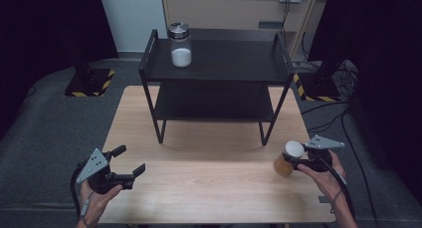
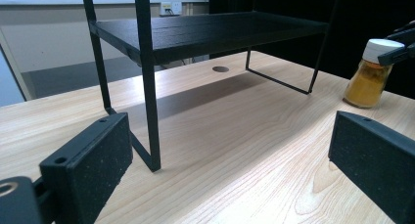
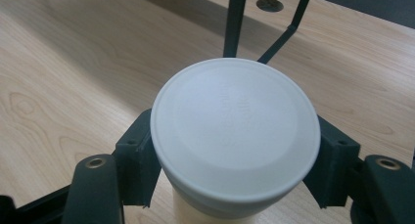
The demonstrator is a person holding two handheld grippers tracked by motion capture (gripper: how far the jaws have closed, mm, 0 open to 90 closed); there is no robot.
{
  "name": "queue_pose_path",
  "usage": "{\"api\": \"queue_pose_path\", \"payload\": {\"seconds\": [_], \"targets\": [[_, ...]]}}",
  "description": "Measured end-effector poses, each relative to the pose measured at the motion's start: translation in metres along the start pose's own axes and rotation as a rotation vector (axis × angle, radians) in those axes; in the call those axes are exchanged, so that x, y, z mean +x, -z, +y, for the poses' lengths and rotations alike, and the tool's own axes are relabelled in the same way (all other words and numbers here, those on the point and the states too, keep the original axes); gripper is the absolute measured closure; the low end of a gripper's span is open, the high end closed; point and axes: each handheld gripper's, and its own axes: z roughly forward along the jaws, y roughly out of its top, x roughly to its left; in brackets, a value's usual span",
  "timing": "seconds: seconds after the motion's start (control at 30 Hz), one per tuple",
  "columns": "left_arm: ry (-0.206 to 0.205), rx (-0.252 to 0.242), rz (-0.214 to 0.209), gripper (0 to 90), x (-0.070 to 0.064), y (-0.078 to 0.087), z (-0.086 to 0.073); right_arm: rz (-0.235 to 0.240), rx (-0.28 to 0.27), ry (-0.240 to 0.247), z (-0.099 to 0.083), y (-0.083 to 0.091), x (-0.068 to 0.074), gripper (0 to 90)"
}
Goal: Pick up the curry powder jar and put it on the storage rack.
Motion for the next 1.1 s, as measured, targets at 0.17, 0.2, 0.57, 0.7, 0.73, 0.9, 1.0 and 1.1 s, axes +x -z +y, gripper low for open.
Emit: {"api": "queue_pose_path", "payload": {"seconds": [0.17,0.2,0.57,0.7,0.73,0.9,1.0,1.1], "targets": [[-0.001,0.001,-0.002,1.2,0.000,0.000,0.000,0.032,-0.010,0.015,0.006,0.006,-0.001,33.9],[-0.001,0.001,-0.002,1.1,0.000,0.000,0.000,0.037,-0.012,0.020,0.008,0.008,-0.001,33.9],[-0.001,0.000,-0.006,0.9,0.000,-0.001,0.000,0.105,-0.040,0.061,0.038,0.025,0.000,33.9],[-0.005,0.000,-0.009,0.8,0.000,-0.001,0.000,0.130,-0.046,0.081,0.052,0.028,0.002,34.0],[-0.003,0.000,-0.009,0.8,0.000,-0.001,0.000,0.137,-0.051,0.086,0.055,0.029,0.003,34.0],[0.002,0.001,-0.013,0.8,0.001,-0.001,0.000,0.184,-0.063,0.110,0.077,0.034,0.004,33.9],[0.001,0.001,-0.013,0.7,0.001,-0.001,0.000,0.209,-0.066,0.130,0.091,0.037,0.007,33.9],[0.000,0.001,-0.013,0.7,0.000,-0.001,0.000,0.252,-0.071,0.155,0.112,0.040,0.007,33.9]]}}
